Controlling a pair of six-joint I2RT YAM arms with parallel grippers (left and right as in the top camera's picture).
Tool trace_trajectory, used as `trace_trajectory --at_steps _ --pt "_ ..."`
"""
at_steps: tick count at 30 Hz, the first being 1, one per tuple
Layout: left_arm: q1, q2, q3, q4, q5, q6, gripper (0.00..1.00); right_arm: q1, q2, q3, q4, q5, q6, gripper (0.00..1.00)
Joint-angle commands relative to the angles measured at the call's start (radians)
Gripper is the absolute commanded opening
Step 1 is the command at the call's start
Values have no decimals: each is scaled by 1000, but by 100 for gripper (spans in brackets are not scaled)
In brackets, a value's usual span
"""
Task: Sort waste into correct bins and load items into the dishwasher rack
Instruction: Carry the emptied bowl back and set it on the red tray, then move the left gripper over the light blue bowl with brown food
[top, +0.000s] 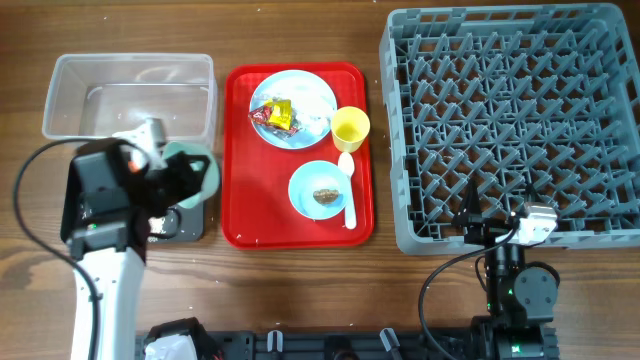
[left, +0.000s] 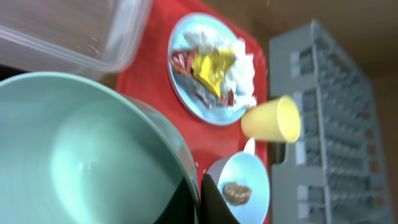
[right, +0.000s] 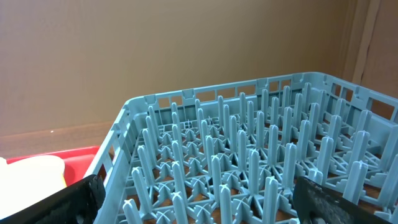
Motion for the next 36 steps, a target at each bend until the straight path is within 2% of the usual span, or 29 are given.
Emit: trace_trajectory --at_steps 1,6,13,21,27,28,31,32,33,36 --pt "-163 -11 24 -7 -215 -5 4 -4 1 -1 4 10 7 100" --pt "-348 13 24 -6 -346 -6 4 -4 1 -1 4 10 7 100" --pt "-509 130 24 -2 -393 -5 4 -4 1 -1 4 10 7 100" --pt "-573 305 24 31 -426 -5 4 -4 1 -1 4 10 7 100" --pt "-573 351 24 64 -428 -5 6 -4 1 -1 4 10 7 100" --pt "-573 351 24 67 -439 -5 18 -4 1 -1 4 10 7 100" --pt "-573 350 24 74 -471 -5 26 -4 1 -1 4 10 7 100" --pt "-573 350 24 75 -473 -5 34 -4 1 -1 4 10 7 100" --pt "-573 350 28 77 -473 -5 46 -4 1 -1 4 10 7 100" --pt "-573 347 47 76 -472 -5 50 -4 1 -1 4 10 7 100"
